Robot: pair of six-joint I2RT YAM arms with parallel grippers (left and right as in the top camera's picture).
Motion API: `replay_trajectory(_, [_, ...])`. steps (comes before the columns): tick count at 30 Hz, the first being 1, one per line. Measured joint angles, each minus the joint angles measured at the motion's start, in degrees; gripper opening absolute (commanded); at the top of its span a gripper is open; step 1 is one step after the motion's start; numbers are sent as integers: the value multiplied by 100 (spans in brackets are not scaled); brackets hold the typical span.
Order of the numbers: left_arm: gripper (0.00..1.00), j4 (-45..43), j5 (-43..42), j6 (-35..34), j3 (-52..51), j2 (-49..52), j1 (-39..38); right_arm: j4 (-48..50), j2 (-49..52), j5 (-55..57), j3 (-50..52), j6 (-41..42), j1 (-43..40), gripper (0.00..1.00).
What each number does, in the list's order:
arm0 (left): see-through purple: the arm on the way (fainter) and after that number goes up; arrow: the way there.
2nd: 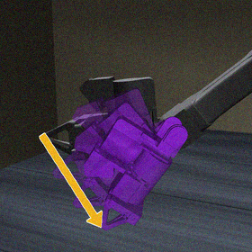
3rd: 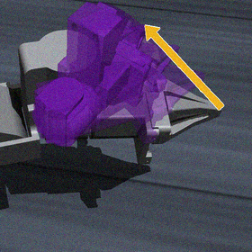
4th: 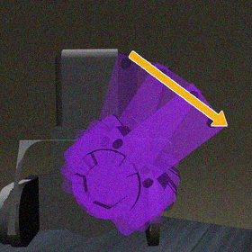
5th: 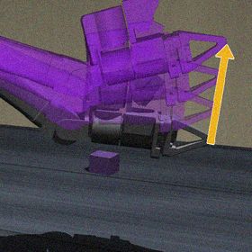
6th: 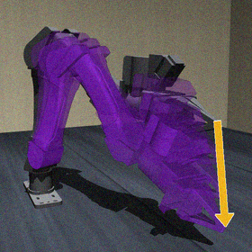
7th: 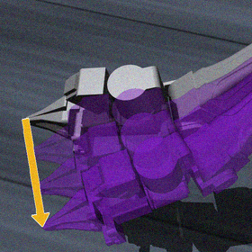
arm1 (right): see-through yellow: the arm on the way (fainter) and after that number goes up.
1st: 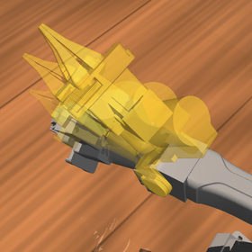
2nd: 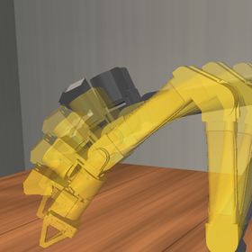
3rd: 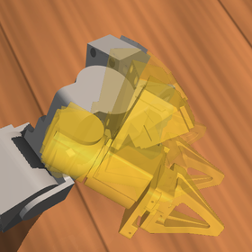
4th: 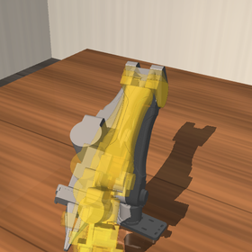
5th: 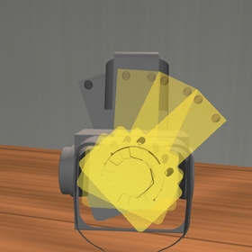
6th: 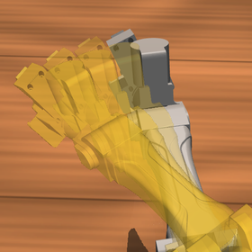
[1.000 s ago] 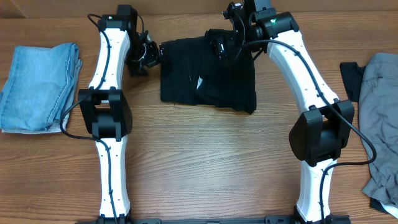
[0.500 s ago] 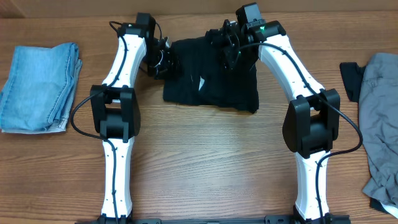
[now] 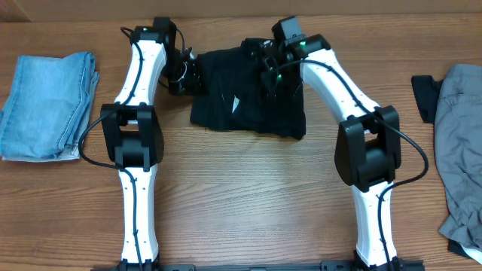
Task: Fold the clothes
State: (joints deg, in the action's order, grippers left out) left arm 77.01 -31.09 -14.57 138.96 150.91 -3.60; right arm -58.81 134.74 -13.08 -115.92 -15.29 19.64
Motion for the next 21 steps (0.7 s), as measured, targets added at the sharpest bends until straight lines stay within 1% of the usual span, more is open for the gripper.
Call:
replay_trajectory(5, [4,708,483,15,1126,13,-15,-199,264,0,31,-160,11,41])
replay_trajectory(8, [4,970,826,15,1652,13,-11,-232,267,0,33,-212,11,41])
replay_trajectory(15, [4,1294,1377,57,2374,17,-96,-223,269,76,33,-271,216,41])
replay_trajectory(18, [4,1353,1775,107,2428,17,-271,-227,269,199,33,-278,378,41])
replay_trajectory(21, [4,1360,2247,122,2428,17,-603,-229,269,282,33,-280,450,41])
